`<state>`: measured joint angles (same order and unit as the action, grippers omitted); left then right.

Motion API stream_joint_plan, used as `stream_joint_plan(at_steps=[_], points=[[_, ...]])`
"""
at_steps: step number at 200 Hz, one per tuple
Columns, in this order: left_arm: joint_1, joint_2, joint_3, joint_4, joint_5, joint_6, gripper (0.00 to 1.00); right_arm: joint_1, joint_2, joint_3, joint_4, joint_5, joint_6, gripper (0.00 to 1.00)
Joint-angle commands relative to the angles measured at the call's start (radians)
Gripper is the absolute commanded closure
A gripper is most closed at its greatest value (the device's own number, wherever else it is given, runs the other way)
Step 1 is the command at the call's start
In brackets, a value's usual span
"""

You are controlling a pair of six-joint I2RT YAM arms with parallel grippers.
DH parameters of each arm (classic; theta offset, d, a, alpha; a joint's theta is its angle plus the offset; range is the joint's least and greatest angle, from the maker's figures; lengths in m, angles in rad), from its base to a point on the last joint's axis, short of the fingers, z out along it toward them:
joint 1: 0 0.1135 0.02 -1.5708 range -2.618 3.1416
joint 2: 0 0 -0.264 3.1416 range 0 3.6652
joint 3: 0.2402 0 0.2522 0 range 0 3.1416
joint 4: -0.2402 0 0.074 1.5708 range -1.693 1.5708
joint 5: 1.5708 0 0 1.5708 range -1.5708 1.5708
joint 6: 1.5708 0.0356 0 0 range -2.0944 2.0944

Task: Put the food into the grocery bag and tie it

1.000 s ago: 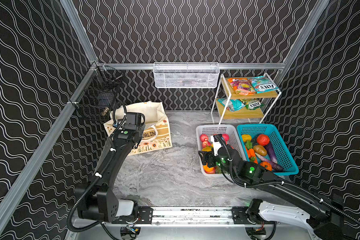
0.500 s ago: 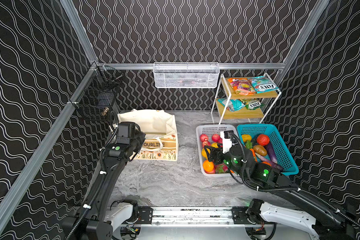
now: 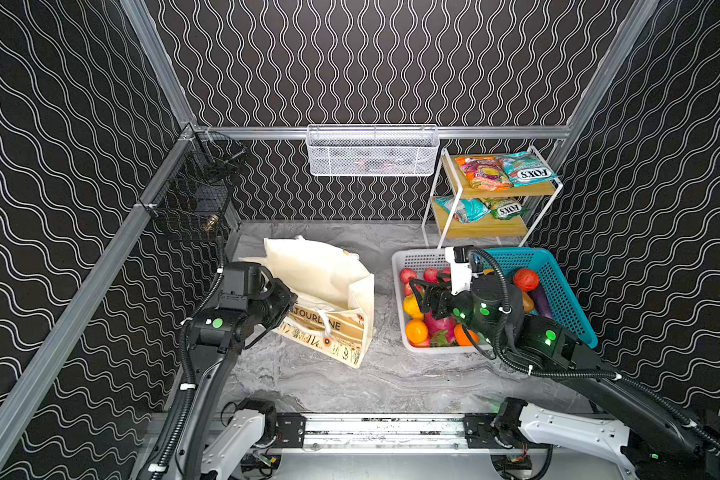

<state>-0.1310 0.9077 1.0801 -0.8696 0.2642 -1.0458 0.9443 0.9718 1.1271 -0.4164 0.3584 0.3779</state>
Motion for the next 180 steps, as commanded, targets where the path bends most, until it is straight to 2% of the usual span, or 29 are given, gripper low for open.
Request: stream_joint_plan(at_steps=[1,34,71,132,180], points=[[-0.001,0.017,0.042,-0.140,0.070,0.202,1.00,0.001,0.050,0.071,-0.061,-0.068,-0.032,0.21],[-0.002,0.036,0.084,-0.231,0.136,0.418,1.00,0.002,0.180,0.190,-0.131,-0.153,-0.071,0.22],[-0.001,0.016,0.118,-0.252,0.163,0.572,1.00,0.002,0.383,0.373,-0.240,-0.220,-0.131,0.19],[-0.002,0.014,0.142,-0.262,0.183,0.694,1.00,0.001,0.738,0.700,-0.403,-0.328,-0.165,0.12],[-0.002,0.019,0.144,-0.278,0.223,0.763,1.00,-0.010,0.971,0.942,-0.558,-0.314,-0.228,0.13]])
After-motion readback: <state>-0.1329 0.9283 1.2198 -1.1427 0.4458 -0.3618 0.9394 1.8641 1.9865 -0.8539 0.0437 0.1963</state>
